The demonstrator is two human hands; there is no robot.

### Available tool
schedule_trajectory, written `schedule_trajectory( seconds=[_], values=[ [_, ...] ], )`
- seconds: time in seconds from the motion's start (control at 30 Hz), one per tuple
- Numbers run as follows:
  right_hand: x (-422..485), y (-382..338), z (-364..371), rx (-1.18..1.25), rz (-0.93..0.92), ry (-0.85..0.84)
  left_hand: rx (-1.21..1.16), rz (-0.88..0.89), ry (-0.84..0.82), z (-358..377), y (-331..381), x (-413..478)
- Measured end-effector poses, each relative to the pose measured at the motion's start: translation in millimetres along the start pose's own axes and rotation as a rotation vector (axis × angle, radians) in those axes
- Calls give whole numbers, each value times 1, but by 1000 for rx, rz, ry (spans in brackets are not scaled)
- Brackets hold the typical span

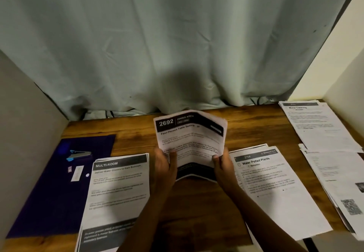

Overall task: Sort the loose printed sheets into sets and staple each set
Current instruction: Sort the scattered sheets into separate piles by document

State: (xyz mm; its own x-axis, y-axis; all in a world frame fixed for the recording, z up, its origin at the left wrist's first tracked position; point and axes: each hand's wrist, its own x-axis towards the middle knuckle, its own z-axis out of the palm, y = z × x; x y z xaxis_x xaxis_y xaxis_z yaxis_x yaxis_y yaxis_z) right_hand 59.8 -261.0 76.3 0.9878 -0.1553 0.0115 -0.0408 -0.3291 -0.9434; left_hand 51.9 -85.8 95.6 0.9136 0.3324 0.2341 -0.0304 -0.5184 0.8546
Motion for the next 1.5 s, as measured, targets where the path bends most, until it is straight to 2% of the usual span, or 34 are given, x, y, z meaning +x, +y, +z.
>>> schedule_trajectory(
  seconds=[0.1, 0.23, 0.4, 0.6, 0.73, 0.8, 0.9, 1.0, 1.13, 1.3, 1.4, 1.5],
  values=[
    [7, -4, 1, -107, 54, -3, -42, -79, -41, 9, 0, 10],
    [7, 8, 9, -209, 154, -4, 74, -228, -110, 21, -20, 16],
    [3, 38, 23, -297, 335, -80, 190, -287, -198, 29, -43, 5],
    [-7, 51, 29, -483, 367, -183, 320, -396, -304, 35, -68, -6],
    [-8, 53, 24, -465, 321, -110, 468, -399, -279, 38, -69, -8],
    [-6, 53, 10, -441, 236, -40, 446, -390, -284, 44, -60, -8],
    [0, 54, -27, -407, 131, 74, 261, -334, -289, 62, -35, -16],
    [9, 55, -72, -381, 123, 177, 236, -308, -335, 81, -7, -32],
    [20, 73, -139, -440, 223, 266, 170, -338, -483, 119, 23, -62],
    [16, 109, -202, -570, 453, 169, 108, -364, -651, 166, 39, -98],
    [14, 132, -220, -728, 559, 58, 87, -377, -654, 189, 43, -117],
    [11, 137, -223, -753, 588, -4, 143, -521, -641, 207, 43, -127]
  ],
)
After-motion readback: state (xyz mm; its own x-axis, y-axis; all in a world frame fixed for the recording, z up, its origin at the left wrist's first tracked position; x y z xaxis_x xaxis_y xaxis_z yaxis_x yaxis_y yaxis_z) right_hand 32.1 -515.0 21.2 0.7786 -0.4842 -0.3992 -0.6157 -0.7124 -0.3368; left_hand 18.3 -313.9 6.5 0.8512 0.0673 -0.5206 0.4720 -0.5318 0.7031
